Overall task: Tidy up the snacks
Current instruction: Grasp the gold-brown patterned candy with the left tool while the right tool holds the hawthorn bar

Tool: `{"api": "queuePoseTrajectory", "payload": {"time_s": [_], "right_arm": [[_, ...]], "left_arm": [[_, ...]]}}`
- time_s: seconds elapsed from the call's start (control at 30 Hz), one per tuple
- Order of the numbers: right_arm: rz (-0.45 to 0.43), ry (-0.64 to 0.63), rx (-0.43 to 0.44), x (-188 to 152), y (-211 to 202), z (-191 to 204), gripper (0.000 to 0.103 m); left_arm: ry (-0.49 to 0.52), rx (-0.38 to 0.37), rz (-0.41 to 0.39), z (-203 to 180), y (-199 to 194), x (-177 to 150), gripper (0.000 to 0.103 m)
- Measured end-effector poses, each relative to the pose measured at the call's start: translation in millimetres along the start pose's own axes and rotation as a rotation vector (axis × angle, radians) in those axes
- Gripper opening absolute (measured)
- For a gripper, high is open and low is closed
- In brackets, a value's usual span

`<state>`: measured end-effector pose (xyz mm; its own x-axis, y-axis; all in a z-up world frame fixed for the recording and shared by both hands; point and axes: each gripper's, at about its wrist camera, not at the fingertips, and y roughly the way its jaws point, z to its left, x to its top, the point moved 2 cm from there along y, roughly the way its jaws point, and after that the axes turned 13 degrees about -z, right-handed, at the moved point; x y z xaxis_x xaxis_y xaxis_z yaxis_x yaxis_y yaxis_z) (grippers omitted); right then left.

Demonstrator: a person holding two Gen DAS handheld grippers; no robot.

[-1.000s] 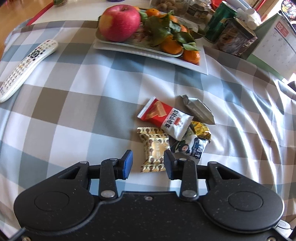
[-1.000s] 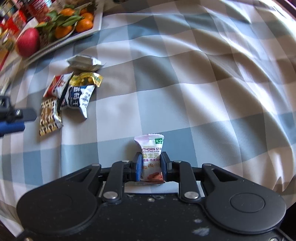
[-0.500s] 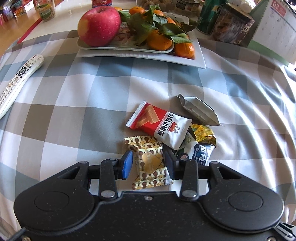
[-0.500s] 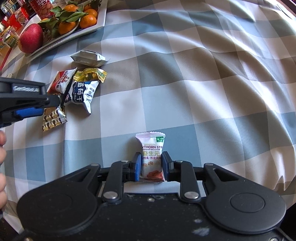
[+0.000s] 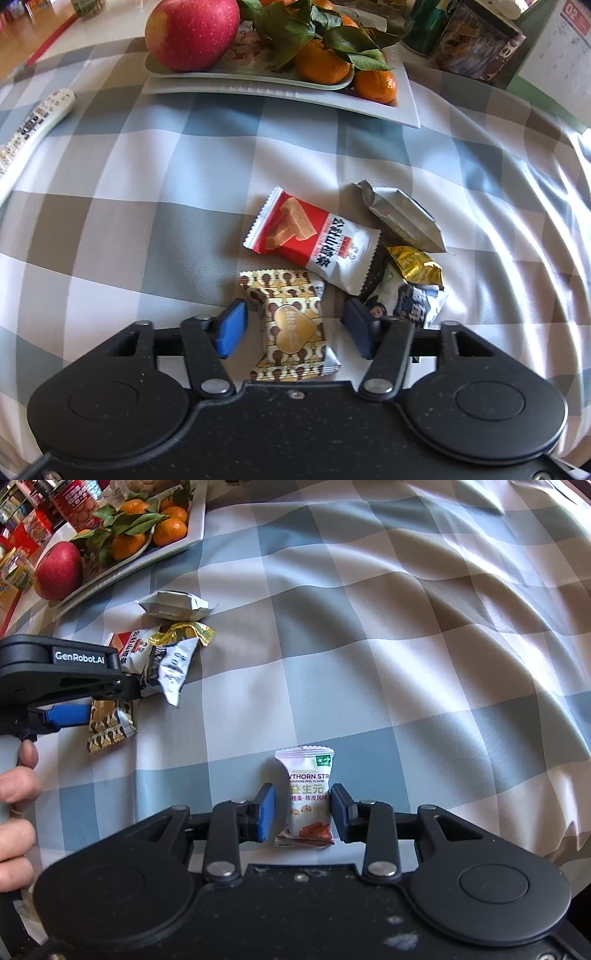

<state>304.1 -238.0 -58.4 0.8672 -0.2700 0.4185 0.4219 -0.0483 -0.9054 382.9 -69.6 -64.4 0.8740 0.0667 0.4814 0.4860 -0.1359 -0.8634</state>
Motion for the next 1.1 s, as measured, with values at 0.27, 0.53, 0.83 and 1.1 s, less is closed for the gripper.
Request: {"api": "queuePoseTrajectory", "payload": {"time_s": [0.27,0.53,0.83,1.1], "right_arm": [[-0.023,-0.001,0.0,-1,-2,0,0.036],[-0.006,0.059,0.025,1,-5,-7,0.042],[0.013,0.034,0.032,3,-5,-7,0.042],[0.02,0.049,0.039,6,1,-7,0.042]], "left_arm": [[0.014,-0.084,0.001,-7,6,-2,0.094],[-0.059,-0.142,0.011,2,8,3,0.101],[-0.167,-0.183,0.007,19,4,7,0.102],[-0.299,-0.201,0.007,35,4,7,0.101]]}}
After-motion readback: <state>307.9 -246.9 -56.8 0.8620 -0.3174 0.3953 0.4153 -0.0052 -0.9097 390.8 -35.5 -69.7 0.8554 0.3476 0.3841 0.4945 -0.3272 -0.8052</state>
